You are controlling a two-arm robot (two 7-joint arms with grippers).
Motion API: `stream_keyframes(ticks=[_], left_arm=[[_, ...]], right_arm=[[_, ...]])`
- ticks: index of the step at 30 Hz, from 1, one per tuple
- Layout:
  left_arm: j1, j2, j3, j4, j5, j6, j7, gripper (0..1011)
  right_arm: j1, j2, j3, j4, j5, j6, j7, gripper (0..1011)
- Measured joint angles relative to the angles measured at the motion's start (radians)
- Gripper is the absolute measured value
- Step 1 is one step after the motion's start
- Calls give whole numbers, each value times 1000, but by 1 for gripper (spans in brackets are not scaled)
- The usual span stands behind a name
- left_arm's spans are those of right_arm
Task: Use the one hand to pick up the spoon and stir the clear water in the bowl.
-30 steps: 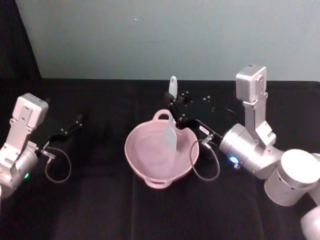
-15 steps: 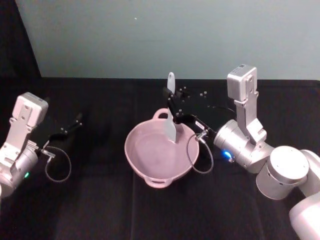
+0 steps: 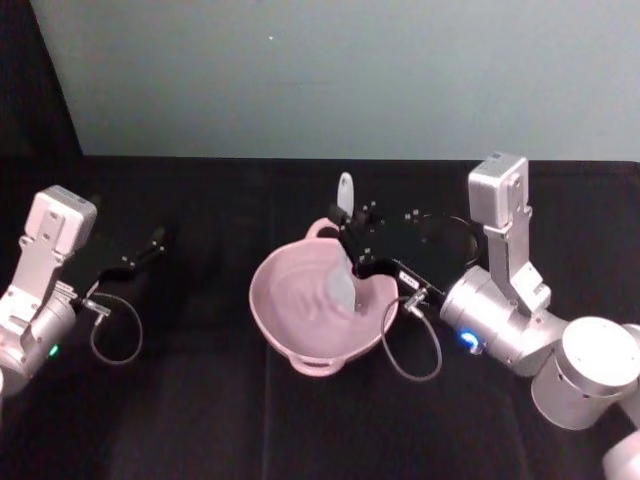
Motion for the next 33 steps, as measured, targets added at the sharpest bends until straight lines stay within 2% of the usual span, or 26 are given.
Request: stream_keyframes(ticks=[3,9,13,15,18,21,28,33], left_arm=[[0,0,0,0,0,0,0,1011],[0,0,0,0,0,0,0,1011],[0,0,0,0,0,0,0,1011],[0,0,0,0,0,0,0,1011],[0,0,0,0,0,0,0,1011],[0,0,0,0,0,0,0,1011],[0,0,0,0,0,0,0,1011],[0,0,0,0,0,0,0,1011]], right_arm=[[-25,3,-5,-31,21,12,6,127],[-42,-10,-21,-52,45,18,6,127],[-34,-32,-37,-37,54,14,5,127],[-13,-58,-48,-6,59,8,-3,127],[5,-76,-53,23,57,-6,-11,127],[29,-100,-58,66,41,-30,-28,127],[93,-158,-53,190,-30,-95,-85,127],[113,-172,-38,235,-66,-122,-110,127]])
